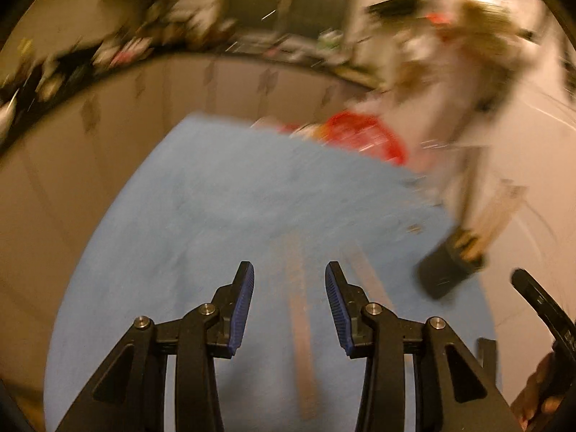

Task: Organize utensils
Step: 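Move both tools to the towel and grasp one chopstick each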

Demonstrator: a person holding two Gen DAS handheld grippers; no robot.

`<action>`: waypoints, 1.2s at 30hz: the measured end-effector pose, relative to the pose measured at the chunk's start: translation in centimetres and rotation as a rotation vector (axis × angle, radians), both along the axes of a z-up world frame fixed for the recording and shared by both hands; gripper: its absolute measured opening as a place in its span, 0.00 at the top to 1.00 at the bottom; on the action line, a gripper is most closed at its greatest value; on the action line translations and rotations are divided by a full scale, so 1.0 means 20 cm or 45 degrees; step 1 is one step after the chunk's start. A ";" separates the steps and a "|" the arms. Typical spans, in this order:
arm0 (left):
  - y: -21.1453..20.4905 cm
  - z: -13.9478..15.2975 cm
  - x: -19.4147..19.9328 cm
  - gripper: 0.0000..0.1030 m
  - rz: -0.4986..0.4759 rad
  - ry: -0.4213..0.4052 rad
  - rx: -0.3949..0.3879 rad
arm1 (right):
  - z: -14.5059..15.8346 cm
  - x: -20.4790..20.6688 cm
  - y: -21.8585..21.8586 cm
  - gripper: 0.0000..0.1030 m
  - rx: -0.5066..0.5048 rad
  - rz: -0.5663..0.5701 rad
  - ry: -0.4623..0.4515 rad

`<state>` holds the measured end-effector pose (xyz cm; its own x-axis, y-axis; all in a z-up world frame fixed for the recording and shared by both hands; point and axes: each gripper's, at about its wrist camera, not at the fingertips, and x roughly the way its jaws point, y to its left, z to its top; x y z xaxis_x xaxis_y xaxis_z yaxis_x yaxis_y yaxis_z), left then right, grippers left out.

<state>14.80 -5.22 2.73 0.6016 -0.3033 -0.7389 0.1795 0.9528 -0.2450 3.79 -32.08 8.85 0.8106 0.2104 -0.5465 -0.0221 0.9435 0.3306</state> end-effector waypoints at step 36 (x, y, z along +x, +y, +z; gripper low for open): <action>-0.35 -0.37 0.58 0.60 -0.189 0.431 0.163 | -0.33 0.44 0.24 0.94 -0.150 0.040 0.381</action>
<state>26.33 -12.20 -4.59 0.2739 -0.2609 -0.9257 0.2470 0.9493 -0.1944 12.64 -27.30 2.26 0.6046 0.1540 -0.7815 0.0297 0.9761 0.2153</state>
